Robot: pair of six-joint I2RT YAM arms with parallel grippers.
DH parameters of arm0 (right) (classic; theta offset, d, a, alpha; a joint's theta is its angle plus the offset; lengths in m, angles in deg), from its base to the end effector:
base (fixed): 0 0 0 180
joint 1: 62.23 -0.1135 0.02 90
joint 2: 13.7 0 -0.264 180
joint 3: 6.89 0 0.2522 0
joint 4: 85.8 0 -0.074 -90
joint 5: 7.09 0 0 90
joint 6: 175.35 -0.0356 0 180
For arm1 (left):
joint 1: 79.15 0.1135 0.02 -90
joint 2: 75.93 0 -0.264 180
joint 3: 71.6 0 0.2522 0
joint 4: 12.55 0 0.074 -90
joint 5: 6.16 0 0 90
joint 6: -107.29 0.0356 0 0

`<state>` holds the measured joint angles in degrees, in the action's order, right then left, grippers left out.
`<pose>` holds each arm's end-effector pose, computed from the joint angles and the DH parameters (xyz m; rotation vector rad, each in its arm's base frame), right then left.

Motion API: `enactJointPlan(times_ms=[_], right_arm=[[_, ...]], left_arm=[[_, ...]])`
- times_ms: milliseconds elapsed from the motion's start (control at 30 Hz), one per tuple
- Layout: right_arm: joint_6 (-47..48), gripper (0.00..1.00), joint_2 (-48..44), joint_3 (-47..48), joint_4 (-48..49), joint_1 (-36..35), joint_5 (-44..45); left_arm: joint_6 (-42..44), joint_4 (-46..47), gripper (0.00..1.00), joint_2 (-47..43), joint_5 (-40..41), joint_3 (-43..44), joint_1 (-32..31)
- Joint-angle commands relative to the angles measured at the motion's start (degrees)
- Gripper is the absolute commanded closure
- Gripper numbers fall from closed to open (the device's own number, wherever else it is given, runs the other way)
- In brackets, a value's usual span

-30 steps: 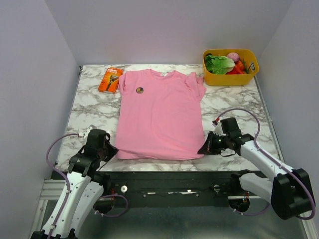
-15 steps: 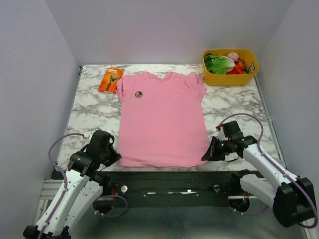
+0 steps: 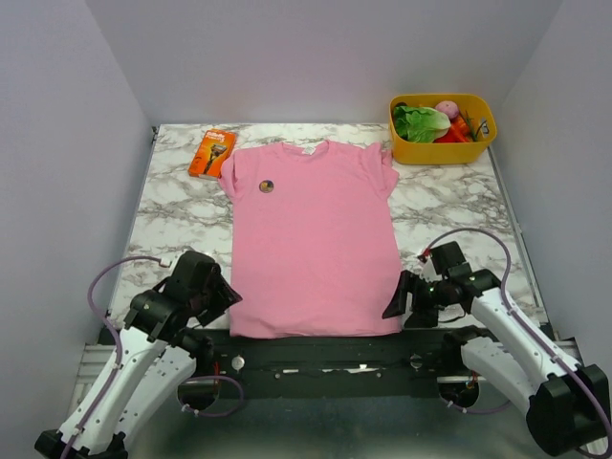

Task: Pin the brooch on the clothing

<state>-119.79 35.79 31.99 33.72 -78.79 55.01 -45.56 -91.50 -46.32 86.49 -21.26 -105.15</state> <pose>0.1204 0.0532 0.1680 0.3356 2.9138 0.8671 0.0763 -0.0354 0.2401 -0.8612 2.5295 -0.4883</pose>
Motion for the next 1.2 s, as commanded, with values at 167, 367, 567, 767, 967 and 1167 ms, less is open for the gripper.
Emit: enactJointPlan(times_ms=[167, 367, 567, 767, 967, 1167], right_arm=[[3.49, 0.00, -1.43, 12.13, -7.34, -0.41, 4.17], [5.96, 0.00, 7.36, 17.05, 0.12, -0.41, 6.45], [7.80, 0.00, 16.75, 20.49, 7.42, -0.41, 8.12], [10.35, 0.00, 26.69, 24.53, 12.35, -0.32, 7.33], [11.76, 0.00, 34.43, 28.83, 14.72, -0.41, 6.63], [12.02, 0.00, 37.87, 30.86, 15.87, -0.49, 5.14]], left_arm=[[3.25, 3.81, 0.01, 3.25, 5.25, 6.40, -0.28], [13.16, 17.44, 0.01, 18.80, 9.55, 14.56, -0.02], [20.30, 29.64, 0.05, 35.50, 14.22, 24.32, 3.75], [20.14, 38.45, 0.13, 48.78, 10.18, 30.91, 14.30], [21.36, 42.51, 0.19, 62.22, 7.98, 38.20, 20.19], [20.31, 44.87, 0.42, 76.11, 5.26, 44.71, 23.27]])
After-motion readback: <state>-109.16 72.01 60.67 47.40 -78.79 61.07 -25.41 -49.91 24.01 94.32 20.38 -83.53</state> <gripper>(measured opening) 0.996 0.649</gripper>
